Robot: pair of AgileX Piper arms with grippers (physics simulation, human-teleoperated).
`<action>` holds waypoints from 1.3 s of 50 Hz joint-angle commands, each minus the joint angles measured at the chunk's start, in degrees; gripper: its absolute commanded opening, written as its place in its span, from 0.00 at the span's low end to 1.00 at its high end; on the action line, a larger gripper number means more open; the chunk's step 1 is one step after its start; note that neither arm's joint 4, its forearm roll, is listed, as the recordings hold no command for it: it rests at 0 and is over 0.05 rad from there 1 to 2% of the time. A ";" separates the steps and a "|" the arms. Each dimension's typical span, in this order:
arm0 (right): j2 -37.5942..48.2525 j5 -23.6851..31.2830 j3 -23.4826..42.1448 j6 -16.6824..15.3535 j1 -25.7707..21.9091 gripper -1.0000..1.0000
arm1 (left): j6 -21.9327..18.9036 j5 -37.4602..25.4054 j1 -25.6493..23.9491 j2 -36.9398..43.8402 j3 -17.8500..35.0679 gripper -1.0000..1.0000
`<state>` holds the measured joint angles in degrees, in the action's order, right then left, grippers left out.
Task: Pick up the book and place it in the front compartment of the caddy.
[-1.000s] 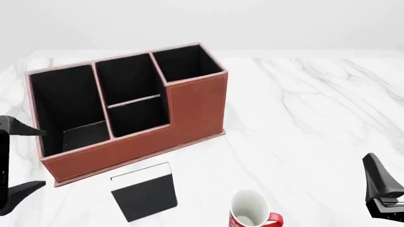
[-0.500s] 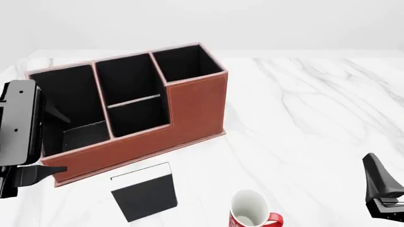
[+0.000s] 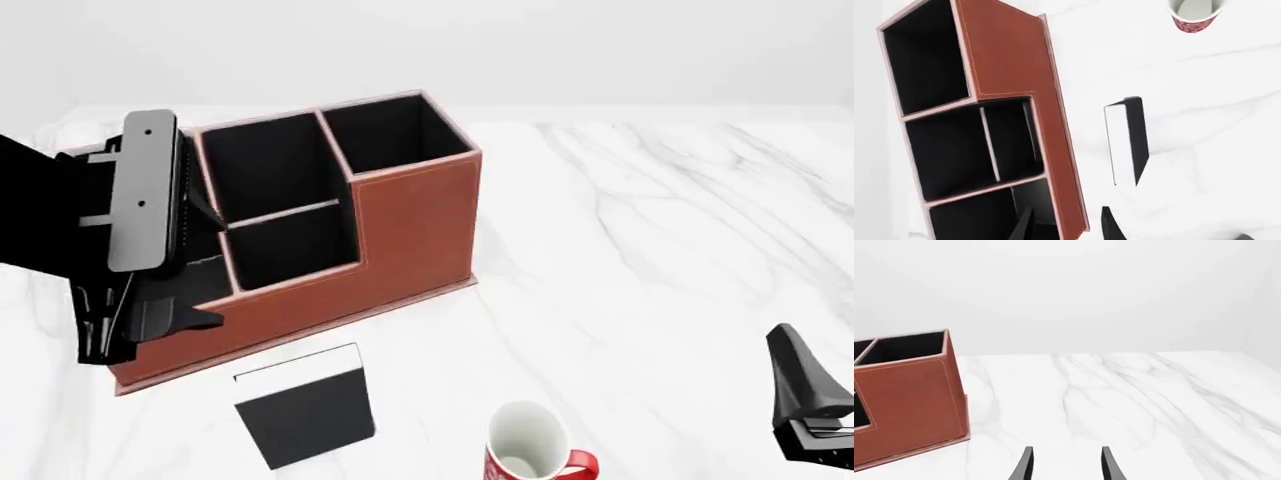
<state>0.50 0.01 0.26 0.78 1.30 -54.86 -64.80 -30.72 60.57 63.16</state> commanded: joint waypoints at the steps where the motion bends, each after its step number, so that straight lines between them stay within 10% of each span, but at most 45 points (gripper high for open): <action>1: 0.32 -0.18 -0.04 0.03 -0.34 1.00 | 3.68 -2.80 -5.91 -1.69 2.75 1.00; 28: 0.32 -0.18 -0.04 0.03 -0.34 1.00 | 18.60 -5.08 -17.57 7.52 10.23 1.00; 65: 0.32 -0.18 -0.04 0.03 -0.34 1.00 | 18.75 -5.08 -14.64 6.51 4.57 1.00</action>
<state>0.50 0.01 0.26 0.78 1.30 -36.52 -66.34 -43.73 72.41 68.02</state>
